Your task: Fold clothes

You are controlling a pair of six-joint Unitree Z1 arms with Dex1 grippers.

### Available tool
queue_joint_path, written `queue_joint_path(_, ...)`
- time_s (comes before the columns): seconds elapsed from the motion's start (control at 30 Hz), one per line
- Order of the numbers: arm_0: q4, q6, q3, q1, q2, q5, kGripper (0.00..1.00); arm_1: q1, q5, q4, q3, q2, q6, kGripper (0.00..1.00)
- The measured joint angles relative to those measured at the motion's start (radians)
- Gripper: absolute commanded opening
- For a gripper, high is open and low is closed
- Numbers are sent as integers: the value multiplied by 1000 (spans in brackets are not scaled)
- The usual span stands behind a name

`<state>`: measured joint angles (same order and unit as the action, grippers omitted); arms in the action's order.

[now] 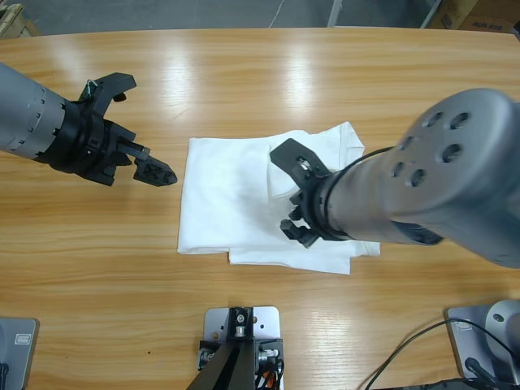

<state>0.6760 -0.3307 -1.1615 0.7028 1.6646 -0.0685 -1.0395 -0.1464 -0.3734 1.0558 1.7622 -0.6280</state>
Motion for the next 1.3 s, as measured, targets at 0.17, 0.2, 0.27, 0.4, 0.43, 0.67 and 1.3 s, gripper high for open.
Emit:
queue_joint_path(0.17,-40,-5,5,0,0,-42,991,0,0,22,13,25,-2,692)
queue_joint_path(0.2,-44,-9,5,0,0,-42,991,0,0,24,13,28,-2,692)
queue_joint_path(0.27,-48,-20,5,0,0,-42,991,0,0,31,13,37,-4,684)
queue_joint_path(0.4,-49,-47,8,0,-5,-42,991,0,0,39,13,69,-14,397)
queue_joint_path(0.43,-49,-51,11,0,-8,-42,991,0,0,39,13,76,-15,289)
queue_joint_path(0.67,-49,-59,12,0,-21,-42,991,0,-27,39,14,114,-15,0)
queue_joint_path(1.3,-98,-87,74,0,-24,-42,987,0,-66,5,55,118,-15,971)
